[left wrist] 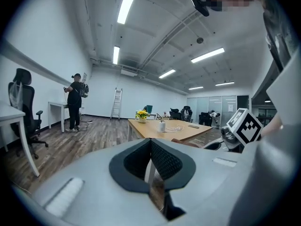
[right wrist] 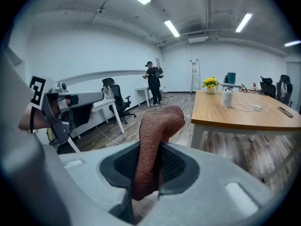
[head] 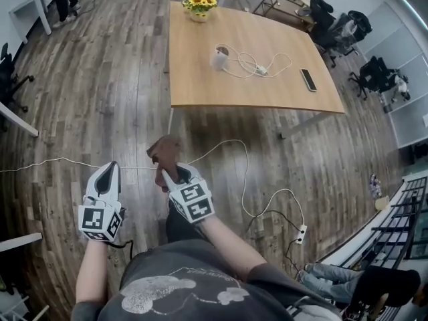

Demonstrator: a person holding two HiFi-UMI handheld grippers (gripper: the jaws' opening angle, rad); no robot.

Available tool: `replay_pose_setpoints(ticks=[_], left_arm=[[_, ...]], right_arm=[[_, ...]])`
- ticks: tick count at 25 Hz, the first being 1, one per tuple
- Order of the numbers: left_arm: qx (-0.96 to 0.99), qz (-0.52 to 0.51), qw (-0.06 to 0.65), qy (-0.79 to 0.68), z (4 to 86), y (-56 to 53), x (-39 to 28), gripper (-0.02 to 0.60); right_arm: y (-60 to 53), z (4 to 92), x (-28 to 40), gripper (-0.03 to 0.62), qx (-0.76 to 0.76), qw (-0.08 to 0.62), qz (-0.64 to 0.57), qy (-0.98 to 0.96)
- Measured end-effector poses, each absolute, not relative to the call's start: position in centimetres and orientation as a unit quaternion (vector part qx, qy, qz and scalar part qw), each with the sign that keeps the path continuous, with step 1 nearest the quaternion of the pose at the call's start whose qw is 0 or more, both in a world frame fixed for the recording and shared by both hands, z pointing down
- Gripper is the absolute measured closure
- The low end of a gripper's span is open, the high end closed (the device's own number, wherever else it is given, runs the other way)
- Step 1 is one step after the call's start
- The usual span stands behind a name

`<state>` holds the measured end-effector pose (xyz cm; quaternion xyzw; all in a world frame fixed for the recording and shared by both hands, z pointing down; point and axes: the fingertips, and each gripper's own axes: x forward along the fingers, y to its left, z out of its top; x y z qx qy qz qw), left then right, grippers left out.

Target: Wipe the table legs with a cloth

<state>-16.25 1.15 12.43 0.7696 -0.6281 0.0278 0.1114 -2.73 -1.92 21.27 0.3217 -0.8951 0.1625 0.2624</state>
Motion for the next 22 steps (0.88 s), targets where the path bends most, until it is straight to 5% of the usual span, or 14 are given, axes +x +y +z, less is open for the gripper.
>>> replay_pose_setpoints(ticks=[13, 22], left_arm=[[0.764, 0.045, 0.107, -0.635, 19.4, -9.9, -18.7, 0.561], [0.776, 0.022, 0.096, -0.623, 26.8, -14.0, -20.1, 0.561]], right_arm=[[-12.6, 30.5, -6.0, 0.507, 0.338, 0.31, 0.192, -0.867], [-19.4, 35.8, -8.0, 0.507, 0.379, 0.255, 0.23, -0.859]])
